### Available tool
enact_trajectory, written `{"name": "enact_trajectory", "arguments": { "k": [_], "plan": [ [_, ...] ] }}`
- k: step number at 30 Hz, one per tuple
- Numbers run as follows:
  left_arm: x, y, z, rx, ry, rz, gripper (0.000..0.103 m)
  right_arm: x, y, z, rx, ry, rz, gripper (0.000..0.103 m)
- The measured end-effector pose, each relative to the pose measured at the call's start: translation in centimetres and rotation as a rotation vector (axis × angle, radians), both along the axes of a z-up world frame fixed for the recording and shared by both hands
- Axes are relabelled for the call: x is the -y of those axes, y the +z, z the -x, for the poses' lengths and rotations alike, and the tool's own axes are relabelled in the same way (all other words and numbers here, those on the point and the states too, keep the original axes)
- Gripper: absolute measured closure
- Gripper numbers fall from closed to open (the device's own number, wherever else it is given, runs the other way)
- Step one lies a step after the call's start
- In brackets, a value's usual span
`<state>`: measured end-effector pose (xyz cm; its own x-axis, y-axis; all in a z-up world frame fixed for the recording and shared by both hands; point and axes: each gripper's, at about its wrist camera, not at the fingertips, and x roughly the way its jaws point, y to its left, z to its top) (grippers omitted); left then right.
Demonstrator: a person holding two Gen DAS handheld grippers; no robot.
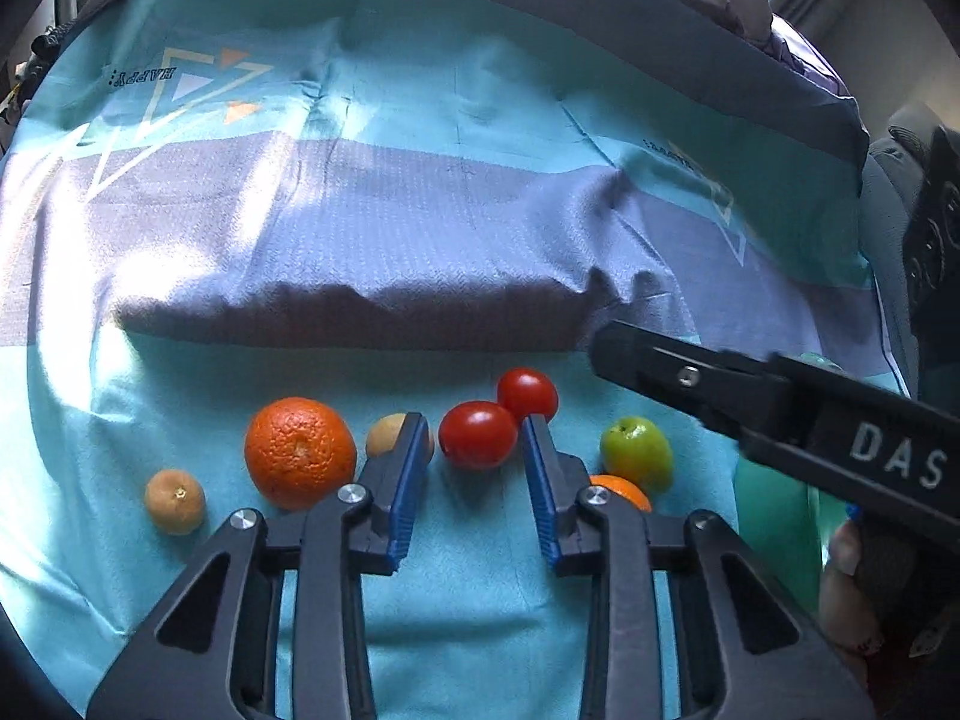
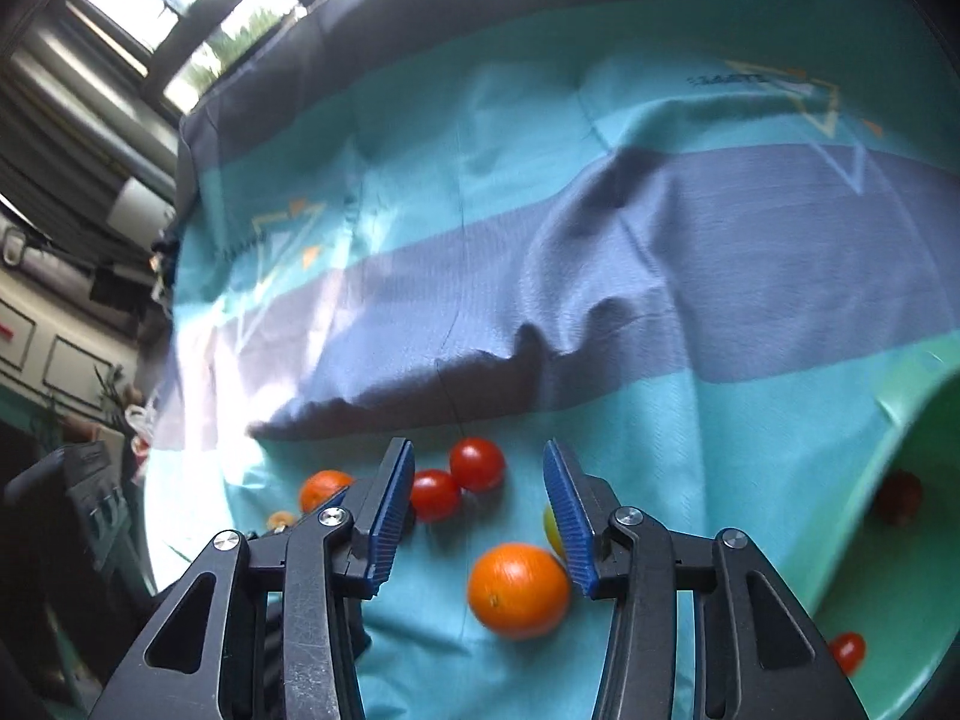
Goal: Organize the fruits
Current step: 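Grasp another red cherry tomato with the left gripper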
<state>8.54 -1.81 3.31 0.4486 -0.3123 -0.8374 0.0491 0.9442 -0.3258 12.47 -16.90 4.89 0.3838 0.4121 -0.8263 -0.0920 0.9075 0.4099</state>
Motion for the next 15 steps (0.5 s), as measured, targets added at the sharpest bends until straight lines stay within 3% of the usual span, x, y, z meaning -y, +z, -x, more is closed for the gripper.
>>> {"name": "enact_trajectory", "arguments": {
  "k": [10,15],
  "plan": [
    [0.5,-1.5,-0.9,-0.026,-0.016,0.006,0.074,-2.1,-3.7,-2.2,-0.115,0.062,0.040,0.064],
    [0.8,-1.6,-1.1,-0.018,-0.016,-0.009,0.073,-2.1,-4.3,-2.2,-0.125,0.056,0.050,0.064]
  ]
}}
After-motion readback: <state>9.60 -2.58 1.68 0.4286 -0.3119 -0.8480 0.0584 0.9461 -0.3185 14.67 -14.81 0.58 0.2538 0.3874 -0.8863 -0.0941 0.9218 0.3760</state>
